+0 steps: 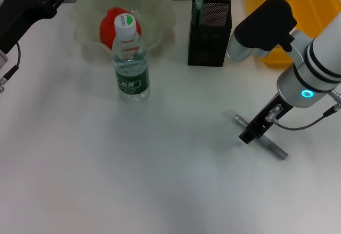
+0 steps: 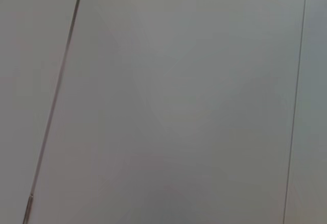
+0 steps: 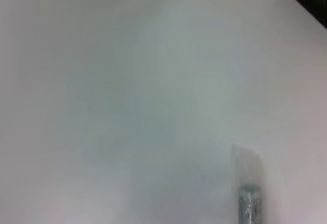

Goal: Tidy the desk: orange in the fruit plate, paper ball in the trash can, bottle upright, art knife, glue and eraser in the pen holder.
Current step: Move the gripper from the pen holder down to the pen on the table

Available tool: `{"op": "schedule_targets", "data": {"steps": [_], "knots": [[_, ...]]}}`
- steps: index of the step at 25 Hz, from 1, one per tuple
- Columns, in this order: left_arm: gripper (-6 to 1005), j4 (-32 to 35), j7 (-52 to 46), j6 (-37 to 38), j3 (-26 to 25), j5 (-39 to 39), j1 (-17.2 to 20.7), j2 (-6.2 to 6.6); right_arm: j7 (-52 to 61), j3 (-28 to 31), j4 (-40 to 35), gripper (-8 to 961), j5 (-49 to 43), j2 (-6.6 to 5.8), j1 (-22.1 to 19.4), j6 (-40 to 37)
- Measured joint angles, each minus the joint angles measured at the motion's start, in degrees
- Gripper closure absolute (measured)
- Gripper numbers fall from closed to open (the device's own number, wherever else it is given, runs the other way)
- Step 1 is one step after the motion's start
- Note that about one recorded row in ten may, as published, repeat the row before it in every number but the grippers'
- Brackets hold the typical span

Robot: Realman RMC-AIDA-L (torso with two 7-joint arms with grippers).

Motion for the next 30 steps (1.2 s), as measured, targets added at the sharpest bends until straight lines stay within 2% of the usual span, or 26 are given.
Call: {"op": "schedule_targets", "data": {"steps": [16,30], "knots": [[372,-0.06,-0.04,0.36,-0.09,-0.03,0.09,0.05,0.05,-0.19,2.68,523,0.02,0.00,-0.32,1.83],[372,0.01,0.00,0.37,-0.09,-0.09,0.17,0.09,0.66,-0.19,2.81,653,0.03,0.00,-0.33,2.15]]}}
